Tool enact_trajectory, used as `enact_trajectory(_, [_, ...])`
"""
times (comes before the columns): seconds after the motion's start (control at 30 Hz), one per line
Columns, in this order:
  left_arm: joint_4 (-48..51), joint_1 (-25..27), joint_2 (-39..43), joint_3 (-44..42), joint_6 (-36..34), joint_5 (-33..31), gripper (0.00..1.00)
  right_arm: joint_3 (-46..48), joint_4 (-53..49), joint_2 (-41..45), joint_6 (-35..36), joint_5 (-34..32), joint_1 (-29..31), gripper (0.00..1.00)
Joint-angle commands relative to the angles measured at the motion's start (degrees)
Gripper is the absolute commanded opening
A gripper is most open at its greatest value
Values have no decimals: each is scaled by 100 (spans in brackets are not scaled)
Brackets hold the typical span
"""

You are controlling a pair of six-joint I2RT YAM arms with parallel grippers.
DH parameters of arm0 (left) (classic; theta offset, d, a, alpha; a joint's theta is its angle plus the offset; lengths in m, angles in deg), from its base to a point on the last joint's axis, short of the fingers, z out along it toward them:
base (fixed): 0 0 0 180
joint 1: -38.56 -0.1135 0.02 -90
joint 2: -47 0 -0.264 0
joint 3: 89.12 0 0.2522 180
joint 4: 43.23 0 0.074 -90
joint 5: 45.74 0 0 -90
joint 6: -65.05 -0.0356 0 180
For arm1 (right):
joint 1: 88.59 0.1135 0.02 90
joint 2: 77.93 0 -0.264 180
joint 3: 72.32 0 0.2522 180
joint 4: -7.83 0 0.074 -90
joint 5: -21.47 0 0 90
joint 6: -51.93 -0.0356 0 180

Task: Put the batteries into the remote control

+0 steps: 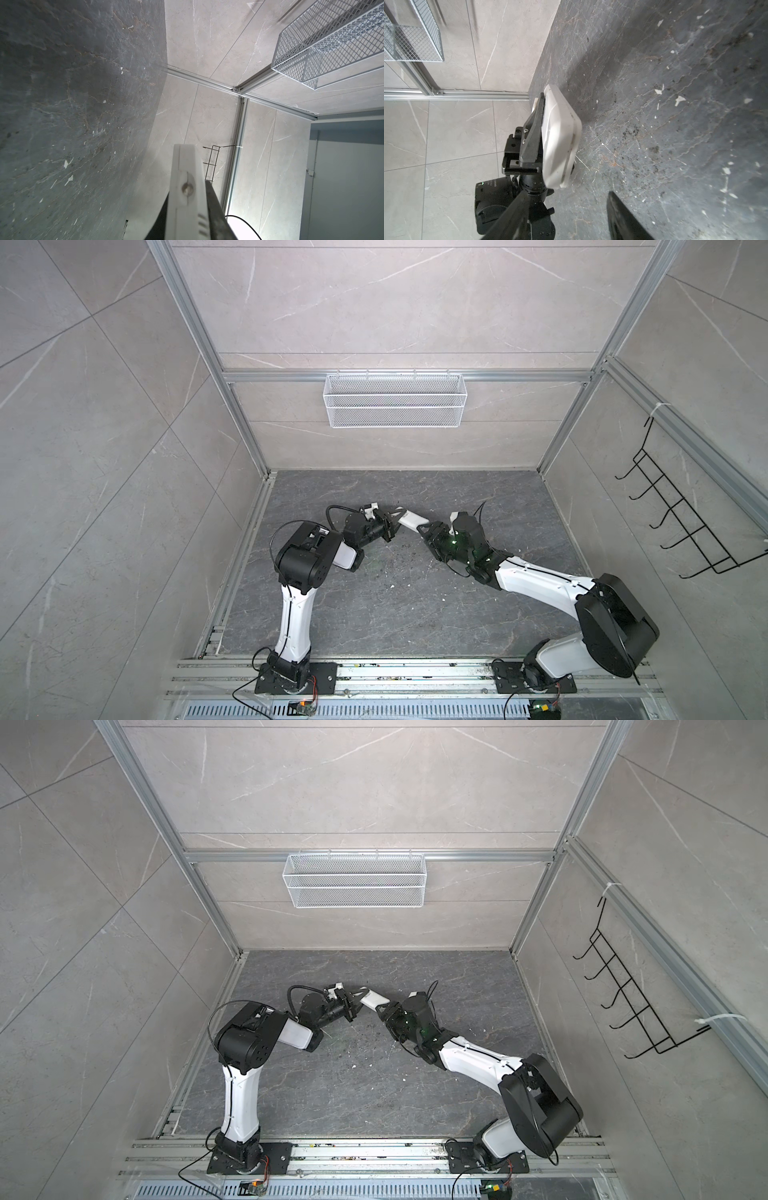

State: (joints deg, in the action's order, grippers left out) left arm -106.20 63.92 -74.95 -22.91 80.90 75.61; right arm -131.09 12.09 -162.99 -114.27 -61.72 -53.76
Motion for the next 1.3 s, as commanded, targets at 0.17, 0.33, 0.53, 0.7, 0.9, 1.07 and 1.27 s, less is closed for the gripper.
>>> enact_trajectory(0.17, [-430,-14,440,-100,195,-9,0,-264,420,-221,-216,92,-134,47])
enact_trajectory(0.33, [-424,-15,547,-121,277,17,0,-336,718,-481,-350,184,-145,35])
enact_trajectory(0.53, [-427,-16,639,-115,358,45,0,-368,882,-608,-473,192,-134,24])
enact_trajectory(0.7, [-426,-6,681,-70,408,60,0,-368,914,-655,-507,158,-123,14])
enact_trajectory(0.9, [-427,-7,744,-33,464,99,0,-438,945,-745,-519,228,-102,12])
enact_trajectory(1.07, [-427,-6,769,-49,464,177,0,-726,120,-680,-284,205,-123,31])
enact_trajectory(1.27, [-422,16,846,-119,481,163,0,-748,184,-797,-374,205,-168,19])
